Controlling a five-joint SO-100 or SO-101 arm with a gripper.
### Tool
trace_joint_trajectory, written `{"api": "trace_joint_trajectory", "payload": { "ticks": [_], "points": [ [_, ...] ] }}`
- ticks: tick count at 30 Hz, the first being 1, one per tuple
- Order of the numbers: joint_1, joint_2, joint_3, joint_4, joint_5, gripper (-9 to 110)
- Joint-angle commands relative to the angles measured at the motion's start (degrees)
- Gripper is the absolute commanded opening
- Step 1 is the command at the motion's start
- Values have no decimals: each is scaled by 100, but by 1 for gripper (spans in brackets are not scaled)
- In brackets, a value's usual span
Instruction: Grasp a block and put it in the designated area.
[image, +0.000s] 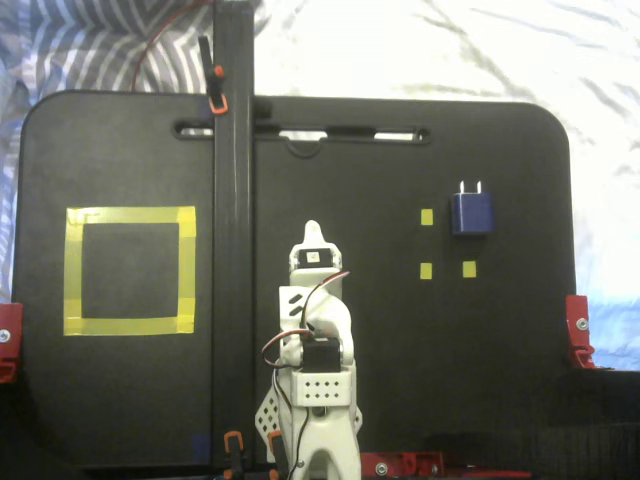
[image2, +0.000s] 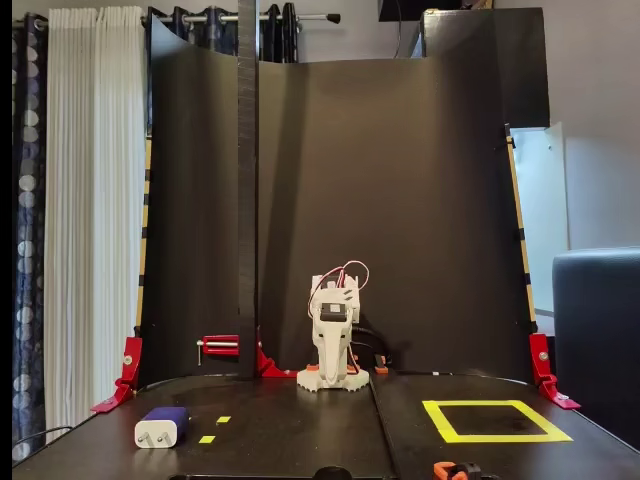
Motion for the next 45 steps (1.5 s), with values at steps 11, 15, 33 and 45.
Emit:
{"api": "trace_joint_trajectory", "payload": {
  "ticks": [11,15,33,45],
  "points": [
    [-62,-176,35,-272,-18,0],
    [53,-686,-229,-677,-202,0],
    [677,-4834,-3718,-1626,-2813,0],
    [844,-6653,-5476,-861,-5353,0]
  ]
}}
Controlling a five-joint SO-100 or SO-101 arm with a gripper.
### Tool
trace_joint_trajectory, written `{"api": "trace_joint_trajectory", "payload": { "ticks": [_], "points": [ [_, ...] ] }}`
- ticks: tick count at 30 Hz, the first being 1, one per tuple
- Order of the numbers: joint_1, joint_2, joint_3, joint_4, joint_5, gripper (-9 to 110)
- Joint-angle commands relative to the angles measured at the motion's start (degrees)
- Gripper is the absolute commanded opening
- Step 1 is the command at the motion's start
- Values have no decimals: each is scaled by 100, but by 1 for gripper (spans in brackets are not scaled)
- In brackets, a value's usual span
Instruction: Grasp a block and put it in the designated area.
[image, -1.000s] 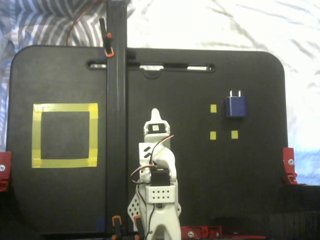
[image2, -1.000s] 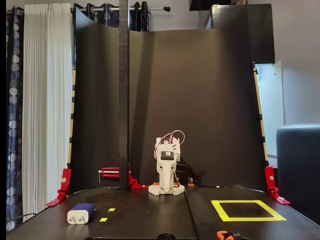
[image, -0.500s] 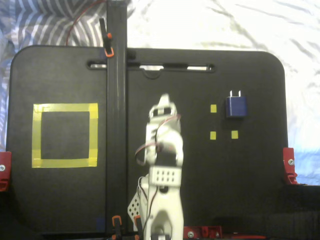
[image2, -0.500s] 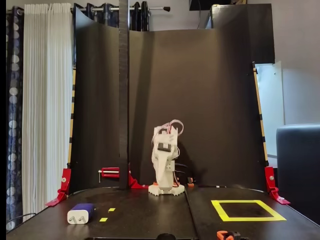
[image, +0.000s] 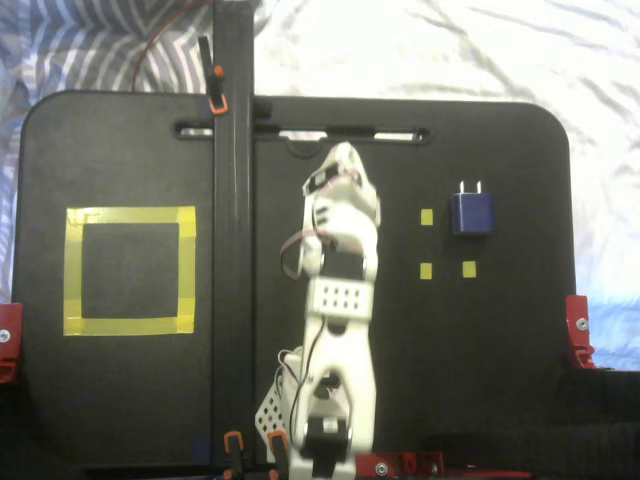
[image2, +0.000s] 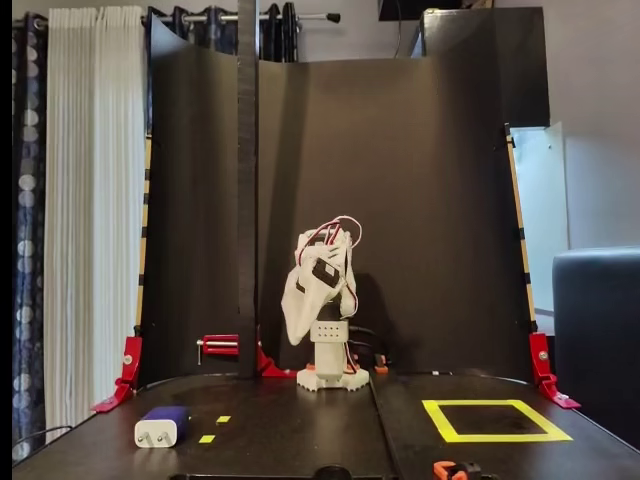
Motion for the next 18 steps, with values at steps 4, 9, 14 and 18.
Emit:
{"api": "trace_joint_trajectory", "payload": {
  "ticks": [4,9,14,18],
  "points": [
    [149,-791,-1512,1450,-1274,0],
    [387,-1696,-3023,3155,-2646,0],
    [773,-2382,-4201,4447,-3920,0],
    [1204,-2777,-4746,5168,-4939,0]
  ]
}}
